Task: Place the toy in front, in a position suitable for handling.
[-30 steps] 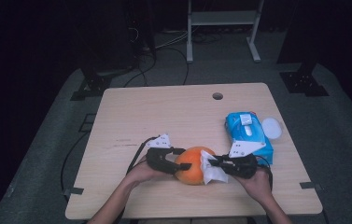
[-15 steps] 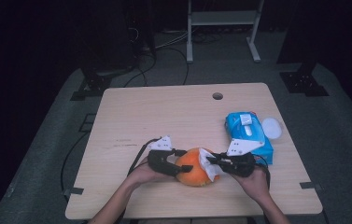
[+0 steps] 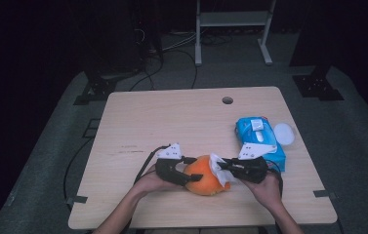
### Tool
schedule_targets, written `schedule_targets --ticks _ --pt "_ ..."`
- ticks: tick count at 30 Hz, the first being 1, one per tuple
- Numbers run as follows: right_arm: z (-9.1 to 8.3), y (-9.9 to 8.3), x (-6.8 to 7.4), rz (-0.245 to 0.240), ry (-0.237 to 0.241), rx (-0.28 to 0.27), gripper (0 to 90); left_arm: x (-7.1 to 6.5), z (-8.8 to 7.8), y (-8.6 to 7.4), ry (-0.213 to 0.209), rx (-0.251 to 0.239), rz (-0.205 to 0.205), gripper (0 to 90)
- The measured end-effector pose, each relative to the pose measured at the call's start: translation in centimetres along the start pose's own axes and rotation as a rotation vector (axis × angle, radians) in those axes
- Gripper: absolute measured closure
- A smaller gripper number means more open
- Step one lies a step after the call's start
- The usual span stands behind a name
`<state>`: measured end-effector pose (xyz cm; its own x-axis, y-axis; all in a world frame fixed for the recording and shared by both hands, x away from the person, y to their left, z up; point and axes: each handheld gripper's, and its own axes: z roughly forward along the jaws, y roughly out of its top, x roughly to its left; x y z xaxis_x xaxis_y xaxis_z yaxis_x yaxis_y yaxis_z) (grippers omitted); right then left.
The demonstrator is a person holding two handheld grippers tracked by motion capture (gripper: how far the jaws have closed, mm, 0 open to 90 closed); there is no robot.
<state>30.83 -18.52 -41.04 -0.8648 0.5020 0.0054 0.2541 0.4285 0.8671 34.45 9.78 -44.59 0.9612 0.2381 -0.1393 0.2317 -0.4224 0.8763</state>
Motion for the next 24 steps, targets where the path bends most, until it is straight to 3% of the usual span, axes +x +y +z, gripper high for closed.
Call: schedule_targets --ticks 3,7,11,18,21,24 --pt "0.3 0.1 0.4 -0.026 0.012 0.011 82.0 -0.1 -0.1 0.0 0.001 0.010 0.014 32.6" --pt "-0.5 -0.7 0.0 -0.001 0.044 0.025 81.8 -0.1 -0.1 0.1 0.008 0.014 0.011 32.6" --pt "-0.8 -1.5 -0.6 0.027 0.046 0.060 81.8 0.0 -0.1 0.0 0.008 0.007 -0.004 32.6" --pt "-0.2 -0.2 -0.5 0.039 0.033 0.009 81.7 -0.7 0.2 0.4 -0.006 0.018 0.024 31.7" --pt "0.5 0.5 -0.2 0.021 0.044 0.001 81.7 -1.1 0.3 0.7 -0.020 0.028 0.030 27.9" --pt "0.9 0.0 0.0 0.011 0.067 0.020 81.7 -1.3 0.3 1.0 -0.050 0.043 0.046 18.5"
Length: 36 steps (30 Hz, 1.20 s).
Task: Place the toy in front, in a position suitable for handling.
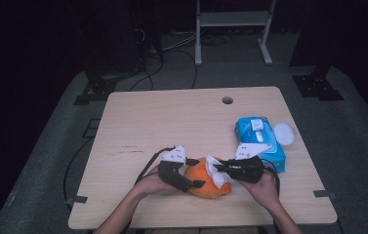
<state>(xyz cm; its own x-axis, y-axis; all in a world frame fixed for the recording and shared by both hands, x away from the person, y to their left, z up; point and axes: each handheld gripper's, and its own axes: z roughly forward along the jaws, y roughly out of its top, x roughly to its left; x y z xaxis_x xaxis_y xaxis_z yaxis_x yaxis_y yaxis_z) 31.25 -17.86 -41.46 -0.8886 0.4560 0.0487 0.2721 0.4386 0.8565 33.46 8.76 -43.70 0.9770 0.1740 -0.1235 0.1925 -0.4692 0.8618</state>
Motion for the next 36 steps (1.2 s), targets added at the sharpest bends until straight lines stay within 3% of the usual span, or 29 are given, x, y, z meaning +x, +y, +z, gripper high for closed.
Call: schedule_targets --ticks 3,6,9,12,16,19,21,25,29,36 --pt "-0.3 -0.5 0.1 -0.017 0.045 0.016 81.6 0.1 -0.4 0.5 -0.022 -0.017 -0.016 14.1" --pt "-0.7 -0.9 0.3 -0.041 0.103 0.023 81.6 0.6 -0.5 0.6 0.026 0.003 -0.047 8.9" --pt "-0.8 -0.8 0.5 -0.053 0.106 0.027 81.4 1.0 0.3 -0.1 -0.025 0.034 -0.117 7.7" --pt "-0.7 -0.7 0.3 -0.035 0.101 0.024 81.5 0.6 0.6 0.0 -0.017 0.058 -0.074 10.1" --pt "-1.2 -0.2 0.1 -0.005 0.078 -0.026 81.7 -0.1 0.2 0.7 0.038 -0.008 0.035 35.8" --pt "-1.5 0.7 0.6 -0.030 0.021 -0.070 81.7 -0.9 0.3 1.5 0.110 -0.024 0.134 38.4" --pt "-1.3 0.9 0.6 -0.030 -0.003 -0.075 81.7 -0.8 0.3 1.5 0.148 -0.024 0.159 38.4" --pt "-0.7 0.1 -0.4 0.006 -0.033 -0.051 81.6 0.0 -0.1 0.5 0.149 -0.013 0.139 38.3" --pt "-0.3 -1.1 -1.7 0.071 -0.040 -0.037 81.6 0.7 -0.3 -0.3 0.113 -0.009 0.081 35.7" --pt "-0.8 -2.6 -2.5 0.112 -0.101 0.015 81.6 1.2 -1.0 -1.3 0.089 -0.005 0.033 33.0"
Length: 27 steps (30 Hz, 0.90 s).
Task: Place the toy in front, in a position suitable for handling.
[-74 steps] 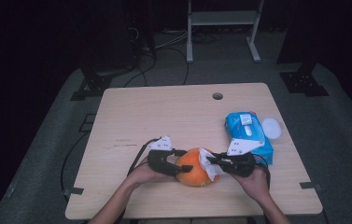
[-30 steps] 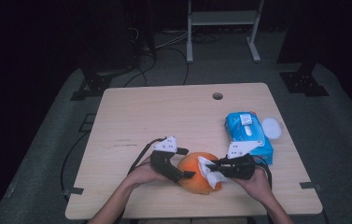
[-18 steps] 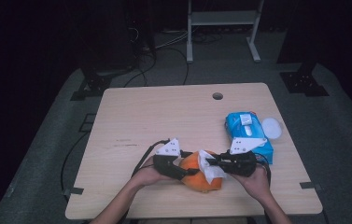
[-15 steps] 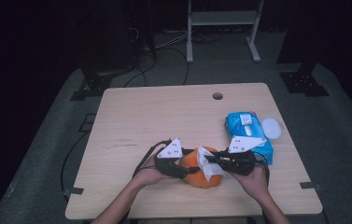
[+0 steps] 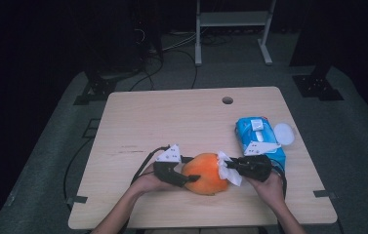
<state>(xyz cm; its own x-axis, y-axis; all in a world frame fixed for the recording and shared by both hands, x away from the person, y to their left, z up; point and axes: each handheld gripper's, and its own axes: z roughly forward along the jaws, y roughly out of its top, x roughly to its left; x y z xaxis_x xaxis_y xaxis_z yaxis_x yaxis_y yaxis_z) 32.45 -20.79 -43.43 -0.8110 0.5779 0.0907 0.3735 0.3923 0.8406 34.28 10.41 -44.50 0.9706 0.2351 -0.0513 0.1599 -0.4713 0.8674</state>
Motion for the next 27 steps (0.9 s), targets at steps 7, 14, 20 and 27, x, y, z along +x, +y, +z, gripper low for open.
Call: schedule_targets --ticks 7,14,20,27 --pt "0.1 1.2 1.8 -0.063 -0.010 -0.030 81.6 0.6 -0.1 -0.4 0.000 0.012 -0.041 30.8" --pt "0.2 0.6 1.3 -0.060 -0.022 -0.004 81.5 1.2 -0.4 -0.7 -0.012 0.008 -0.073 30.4" --pt "0.0 0.8 1.6 -0.046 0.001 -0.028 81.6 1.3 -0.2 -0.8 -0.005 0.004 -0.086 30.1" --pt "0.3 1.3 2.2 -0.072 0.015 -0.028 81.6 1.4 -0.3 -0.8 -0.010 0.004 -0.095 29.5"
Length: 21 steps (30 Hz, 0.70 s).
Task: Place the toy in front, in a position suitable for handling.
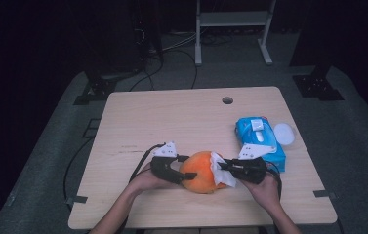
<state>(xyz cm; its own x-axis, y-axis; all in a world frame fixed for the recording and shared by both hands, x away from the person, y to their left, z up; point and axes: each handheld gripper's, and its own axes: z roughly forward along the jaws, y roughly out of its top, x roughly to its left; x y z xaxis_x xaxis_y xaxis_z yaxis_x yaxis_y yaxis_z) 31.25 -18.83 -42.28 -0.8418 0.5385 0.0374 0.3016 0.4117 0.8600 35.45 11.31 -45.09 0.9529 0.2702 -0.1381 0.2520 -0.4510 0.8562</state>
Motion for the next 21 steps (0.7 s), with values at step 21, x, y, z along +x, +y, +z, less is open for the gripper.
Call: schedule_targets --ticks 21 --pt "-0.1 -0.9 -1.5 0.064 -0.004 0.021 81.4 -0.6 0.2 0.6 0.009 0.007 0.022 27.7"
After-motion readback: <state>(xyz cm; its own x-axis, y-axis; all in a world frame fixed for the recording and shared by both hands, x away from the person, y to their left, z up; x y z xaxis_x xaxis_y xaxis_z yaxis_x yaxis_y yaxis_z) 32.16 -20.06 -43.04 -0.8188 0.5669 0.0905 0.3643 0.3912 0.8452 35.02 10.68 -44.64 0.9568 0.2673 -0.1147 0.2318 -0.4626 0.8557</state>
